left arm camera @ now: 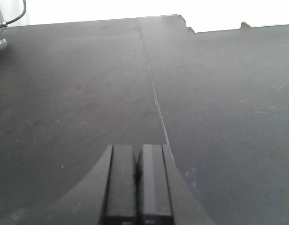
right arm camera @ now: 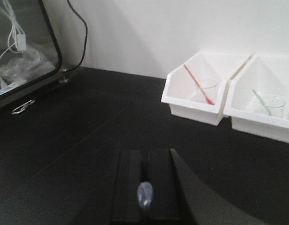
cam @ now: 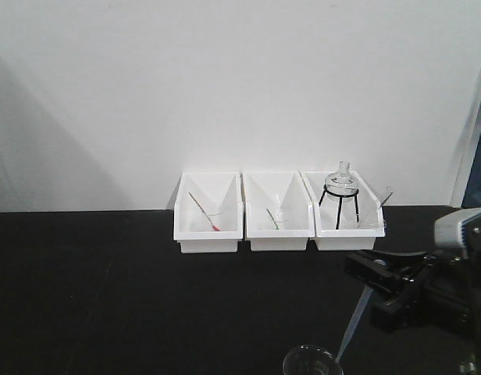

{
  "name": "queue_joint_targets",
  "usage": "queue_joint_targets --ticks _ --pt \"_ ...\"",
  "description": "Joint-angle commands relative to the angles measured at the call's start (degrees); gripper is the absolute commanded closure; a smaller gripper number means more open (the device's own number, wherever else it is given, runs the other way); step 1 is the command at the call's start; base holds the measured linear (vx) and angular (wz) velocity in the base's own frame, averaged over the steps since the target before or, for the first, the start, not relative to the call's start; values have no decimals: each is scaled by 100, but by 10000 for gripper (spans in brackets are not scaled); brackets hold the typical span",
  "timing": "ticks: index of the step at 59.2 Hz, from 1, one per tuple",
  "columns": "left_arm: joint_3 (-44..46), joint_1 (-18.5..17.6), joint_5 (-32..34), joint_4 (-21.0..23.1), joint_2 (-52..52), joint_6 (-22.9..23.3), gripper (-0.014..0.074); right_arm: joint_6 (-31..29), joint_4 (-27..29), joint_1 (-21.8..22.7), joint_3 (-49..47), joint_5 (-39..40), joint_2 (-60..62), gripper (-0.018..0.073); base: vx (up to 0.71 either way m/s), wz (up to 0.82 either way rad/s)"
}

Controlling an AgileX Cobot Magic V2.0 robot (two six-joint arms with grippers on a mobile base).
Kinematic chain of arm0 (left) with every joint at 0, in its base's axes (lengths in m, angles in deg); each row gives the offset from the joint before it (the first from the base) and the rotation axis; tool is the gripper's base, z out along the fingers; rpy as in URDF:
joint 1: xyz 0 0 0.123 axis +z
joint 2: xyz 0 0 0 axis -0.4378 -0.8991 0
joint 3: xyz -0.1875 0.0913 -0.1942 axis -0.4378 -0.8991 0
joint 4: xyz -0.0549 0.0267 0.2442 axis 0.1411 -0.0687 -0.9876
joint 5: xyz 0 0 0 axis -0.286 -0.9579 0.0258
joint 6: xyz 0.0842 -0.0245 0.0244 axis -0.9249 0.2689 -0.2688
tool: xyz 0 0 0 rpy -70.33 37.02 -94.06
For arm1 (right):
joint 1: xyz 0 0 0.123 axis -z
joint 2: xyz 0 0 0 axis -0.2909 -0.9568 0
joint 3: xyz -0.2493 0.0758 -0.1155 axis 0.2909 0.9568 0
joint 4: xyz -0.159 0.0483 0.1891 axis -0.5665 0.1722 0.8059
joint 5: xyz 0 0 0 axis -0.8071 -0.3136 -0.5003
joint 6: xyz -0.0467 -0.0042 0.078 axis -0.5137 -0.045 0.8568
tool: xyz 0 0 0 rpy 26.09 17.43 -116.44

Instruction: Grab transparent chemical and place on left bench

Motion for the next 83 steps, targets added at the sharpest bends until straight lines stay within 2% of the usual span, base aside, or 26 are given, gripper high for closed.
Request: queue_joint_targets --ticks 1,14,20,27,41,47,56,62,65,74,80,83 --pt "-93 -10 449 4 110 45 600 -234 185 -2 -426 634 -416 562 0 0" --pt "-93 -10 449 4 110 45 600 -887 258 -2 -678 974 -1299 552 0 0" --pt "-93 -10 449 4 110 45 600 -1286 269 -2 -678 1046 -1504 505 0 0" --pt "-93 -10 449 4 110 45 600 -1518 269 -2 -678 1360 -1598 389 0 0" --pt "-93 -10 449 4 110 45 600 -1537 234 -2 -678 1527 -1598 114 0 0" --pt "-93 -10 449 4 110 45 600 -1510 227 -2 -678 1539 -1598 43 0 0" --pt "-93 -10 449 4 110 45 600 -1493 88 -2 -678 1712 -1598 34 0 0" --pt "-93 -10 449 4 110 45 600 -1898 -484 -2 -678 2036 -1598 55 0 0" --pt "-93 -10 449 4 110 45 600 -2043 -587 -2 -678 1967 -1598 67 0 0" --pt "-93 -10 449 4 110 45 600 -1400 -178 -2 -678 1841 -1598 82 0 0" --pt "-93 -10 449 4 110 45 600 -1384 108 -2 -678 1991 -1598 82 0 0" --pt "-93 -10 449 4 110 45 600 -1384 445 -2 -678 1961 -1559 84 0 0"
